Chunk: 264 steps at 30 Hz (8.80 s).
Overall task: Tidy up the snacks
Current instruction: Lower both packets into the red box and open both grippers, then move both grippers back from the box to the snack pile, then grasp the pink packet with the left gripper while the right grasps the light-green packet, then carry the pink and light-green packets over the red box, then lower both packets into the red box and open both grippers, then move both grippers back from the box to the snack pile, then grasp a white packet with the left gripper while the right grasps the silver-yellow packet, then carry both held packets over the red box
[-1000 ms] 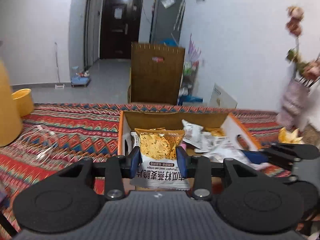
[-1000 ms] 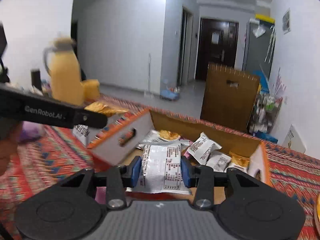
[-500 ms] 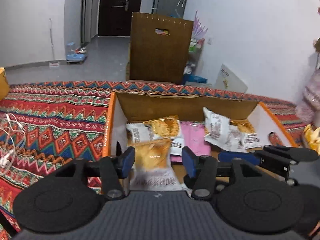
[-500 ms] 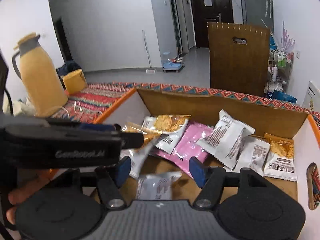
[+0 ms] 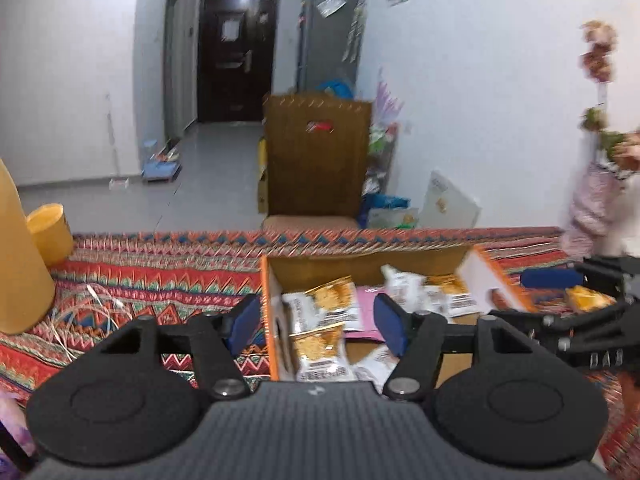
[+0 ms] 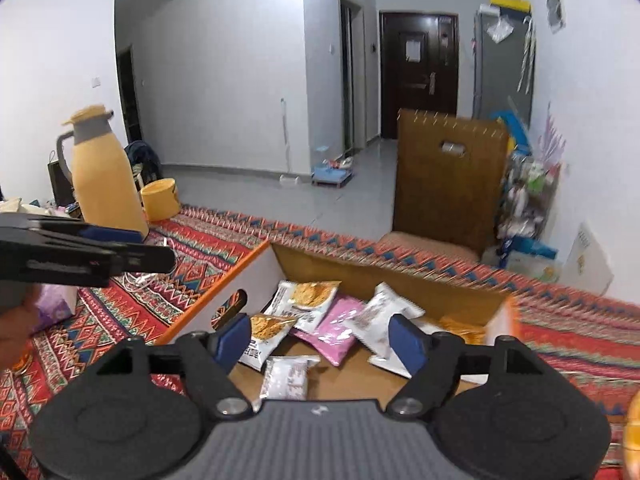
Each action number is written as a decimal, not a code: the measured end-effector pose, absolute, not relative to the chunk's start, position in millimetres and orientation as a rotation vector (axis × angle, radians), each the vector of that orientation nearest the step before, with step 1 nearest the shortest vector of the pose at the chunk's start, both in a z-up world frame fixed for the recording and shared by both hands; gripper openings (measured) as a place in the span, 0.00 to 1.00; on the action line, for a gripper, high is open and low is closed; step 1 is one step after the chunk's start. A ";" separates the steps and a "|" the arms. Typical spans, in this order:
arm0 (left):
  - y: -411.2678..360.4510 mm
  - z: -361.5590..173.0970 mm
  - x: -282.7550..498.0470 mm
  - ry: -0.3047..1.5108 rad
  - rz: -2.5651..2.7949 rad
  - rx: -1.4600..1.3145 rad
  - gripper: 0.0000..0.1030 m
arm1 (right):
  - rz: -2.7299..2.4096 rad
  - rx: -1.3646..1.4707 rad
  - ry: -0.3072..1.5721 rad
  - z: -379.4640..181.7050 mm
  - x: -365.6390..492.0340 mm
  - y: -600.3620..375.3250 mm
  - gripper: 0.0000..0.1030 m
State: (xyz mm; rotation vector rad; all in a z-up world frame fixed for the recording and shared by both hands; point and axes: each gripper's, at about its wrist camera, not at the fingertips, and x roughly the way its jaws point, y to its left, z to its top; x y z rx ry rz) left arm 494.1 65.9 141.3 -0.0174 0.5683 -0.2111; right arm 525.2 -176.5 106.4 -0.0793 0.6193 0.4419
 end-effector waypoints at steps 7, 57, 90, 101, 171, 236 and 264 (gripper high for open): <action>70.9 191.2 389.0 0.457 -0.287 0.016 0.84 | 0.407 -0.110 0.513 168.9 440.8 -227.7 0.93; 83.2 17.4 157.4 0.513 -0.038 0.026 1.00 | 0.222 0.122 0.619 -20.6 177.8 -305.6 0.94; 54.5 -27.4 407.2 0.689 -0.187 0.112 0.64 | 0.067 0.050 0.665 -42.6 343.0 -303.1 0.37; 79.5 6.4 273.0 0.659 -0.054 -0.095 0.63 | 0.060 0.071 0.628 -26.3 272.1 -306.0 0.37; 50.8 89.4 450.4 0.496 -0.039 -0.067 0.79 | 0.163 -0.089 0.485 60.5 495.6 -246.4 0.73; 39.9 -9.3 205.4 0.651 -0.042 -0.039 0.97 | 0.371 -0.053 0.675 -28.8 308.4 -184.7 0.29; -95.8 -11.7 238.7 0.731 -0.138 0.055 0.41 | 0.158 -0.150 0.661 -37.9 224.6 -295.0 0.39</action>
